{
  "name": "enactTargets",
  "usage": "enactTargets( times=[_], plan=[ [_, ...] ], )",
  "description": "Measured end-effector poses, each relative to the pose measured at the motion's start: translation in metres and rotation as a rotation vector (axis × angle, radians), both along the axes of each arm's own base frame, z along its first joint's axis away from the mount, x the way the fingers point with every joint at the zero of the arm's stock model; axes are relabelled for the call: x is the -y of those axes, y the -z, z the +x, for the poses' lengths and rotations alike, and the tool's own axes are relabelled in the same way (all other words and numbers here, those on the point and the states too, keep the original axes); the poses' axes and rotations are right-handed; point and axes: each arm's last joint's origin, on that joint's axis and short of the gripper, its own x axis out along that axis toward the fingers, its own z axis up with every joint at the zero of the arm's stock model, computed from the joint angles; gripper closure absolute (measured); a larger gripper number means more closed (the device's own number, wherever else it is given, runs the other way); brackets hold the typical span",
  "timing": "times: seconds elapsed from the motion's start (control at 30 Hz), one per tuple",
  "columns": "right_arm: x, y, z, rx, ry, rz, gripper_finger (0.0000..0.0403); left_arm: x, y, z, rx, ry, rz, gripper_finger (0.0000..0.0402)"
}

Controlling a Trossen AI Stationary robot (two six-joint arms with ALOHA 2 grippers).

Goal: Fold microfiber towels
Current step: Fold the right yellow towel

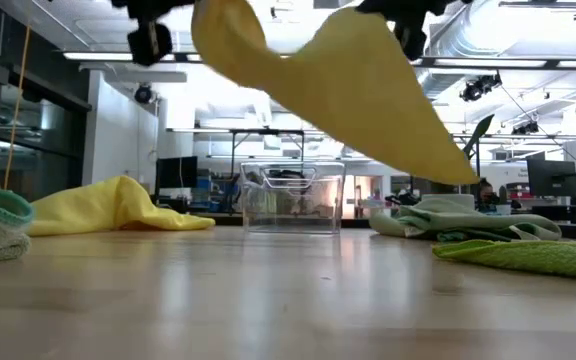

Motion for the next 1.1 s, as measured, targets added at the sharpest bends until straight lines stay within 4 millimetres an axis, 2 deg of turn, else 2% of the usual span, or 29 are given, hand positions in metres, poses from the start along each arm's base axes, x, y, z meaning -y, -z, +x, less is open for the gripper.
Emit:
enactTargets(
  times=[0.07,0.23,0.4,0.53,0.6,0.67,0.73,0.8,0.87,0.9,0.97,1.03,1.1],
  plan=[
    [0.0,-0.005,-0.002,0.034,0.01,0.044,0.0402,-0.002,-0.01,-0.008,0.067,-0.015,0.012,0.0401],
    [0.001,-0.003,-0.005,-0.011,-0.069,0.208,0.0403,-0.007,-0.025,-0.03,0.154,-0.094,0.036,0.0401],
    [0.001,-0.026,-0.013,0.173,-0.111,0.168,0.0403,-0.01,-0.017,-0.047,0.039,-0.21,0.058,0.0401],
    [0.009,-0.035,-0.022,0.224,0.096,0.129,0.0403,-0.01,-0.001,-0.05,-0.127,-0.228,-0.005,0.0401],
    [0.013,-0.033,-0.024,0.203,0.228,0.098,0.0403,-0.009,0.002,-0.048,-0.15,-0.197,-0.043,0.0401],
    [0.014,-0.03,-0.025,0.181,0.291,0.089,0.0403,-0.007,-0.001,-0.045,-0.108,-0.131,-0.074,0.0401],
    [0.012,-0.027,-0.023,0.151,0.2,0.122,0.0403,-0.006,-0.013,-0.041,0.014,-0.064,-0.07,0.0401],
    [0.007,-0.026,-0.02,0.128,-0.008,0.213,0.0403,-0.005,-0.023,-0.04,0.12,-0.035,-0.033,0.0401],
    [0.003,-0.025,-0.018,0.113,-0.166,0.302,0.0403,-0.008,-0.028,-0.041,0.169,-0.083,0.021,0.0401],
    [0.001,-0.025,-0.018,0.108,-0.192,0.319,0.0403,-0.009,-0.029,-0.042,0.168,-0.129,0.042,0.0401],
    [0.001,-0.025,-0.017,0.118,-0.126,0.266,0.0403,-0.014,-0.025,-0.043,0.124,-0.231,0.074,0.0401],
    [0.005,-0.025,-0.018,0.135,0.057,0.166,0.0403,-0.016,-0.018,-0.044,0.054,-0.279,0.069,0.0401],
    [0.011,-0.025,-0.019,0.155,0.252,0.118,0.0403,-0.015,-0.012,-0.042,-0.001,-0.245,0.025,0.0401]
  ],
)
